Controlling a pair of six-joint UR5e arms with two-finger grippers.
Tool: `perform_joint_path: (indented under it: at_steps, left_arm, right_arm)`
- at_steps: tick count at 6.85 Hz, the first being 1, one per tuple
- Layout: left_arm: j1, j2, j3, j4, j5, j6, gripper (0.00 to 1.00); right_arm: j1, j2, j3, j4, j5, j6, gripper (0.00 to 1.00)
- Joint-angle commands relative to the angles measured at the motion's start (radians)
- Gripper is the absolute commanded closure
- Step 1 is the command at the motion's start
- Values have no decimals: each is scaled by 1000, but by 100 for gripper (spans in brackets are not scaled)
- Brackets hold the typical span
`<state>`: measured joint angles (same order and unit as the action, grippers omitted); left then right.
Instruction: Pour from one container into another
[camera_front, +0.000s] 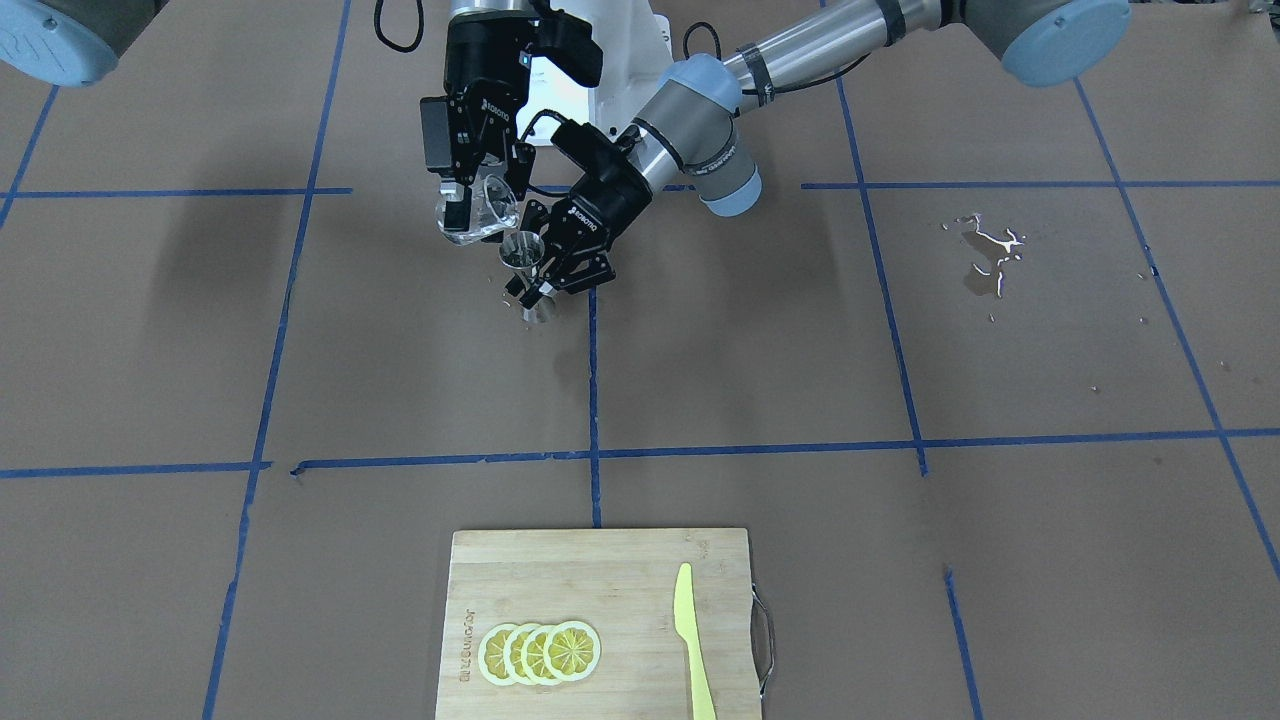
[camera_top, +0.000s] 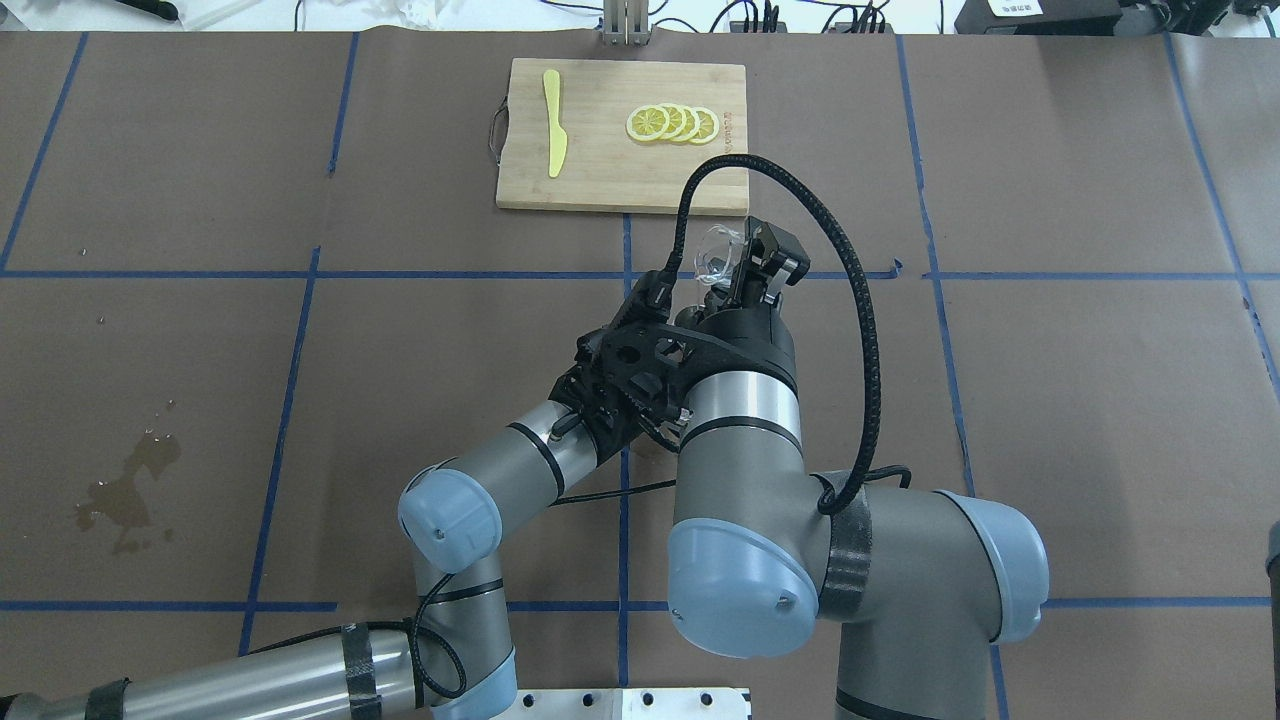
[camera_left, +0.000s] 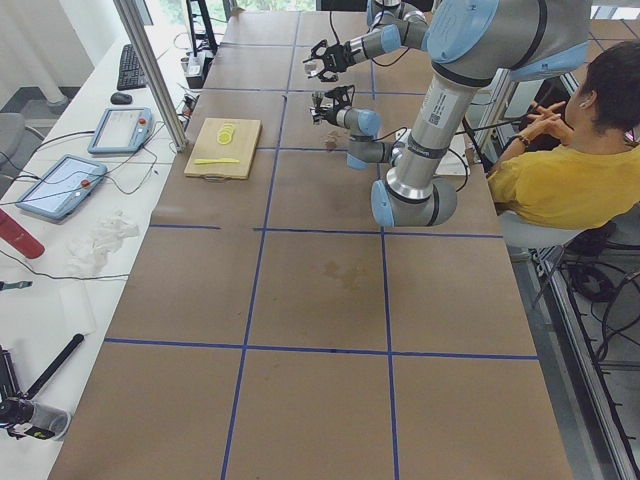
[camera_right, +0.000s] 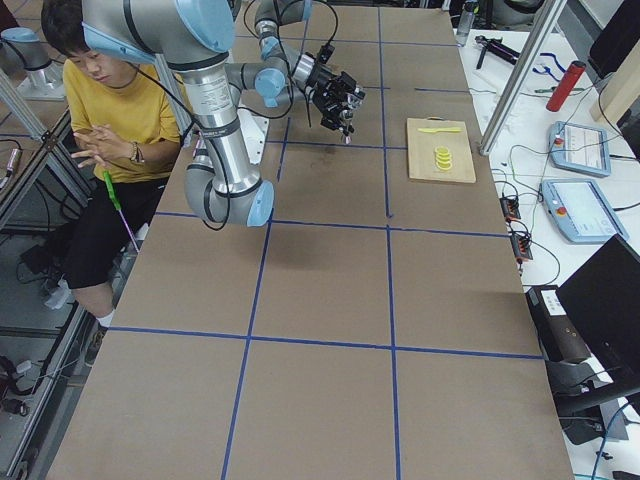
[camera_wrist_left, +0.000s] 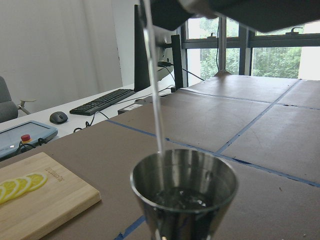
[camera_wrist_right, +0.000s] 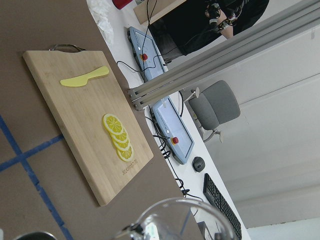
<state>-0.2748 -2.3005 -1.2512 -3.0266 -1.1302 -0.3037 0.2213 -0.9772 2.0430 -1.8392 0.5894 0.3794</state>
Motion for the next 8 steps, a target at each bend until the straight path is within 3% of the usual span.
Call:
perform_joint_path:
  at_steps: [1,6,8]
  left_arm:
    - [0,0,-1,0,1,0,100]
    - [-21,10,-40,-2,7,-6,100]
    - [-35,138,-188,0,7,-3,100]
  right_arm:
    - [-5,-1,-10,64,1,67,100]
    - [-10,-32,3,150,13,484,100]
    - [-14,-113,67,152,33,744,100]
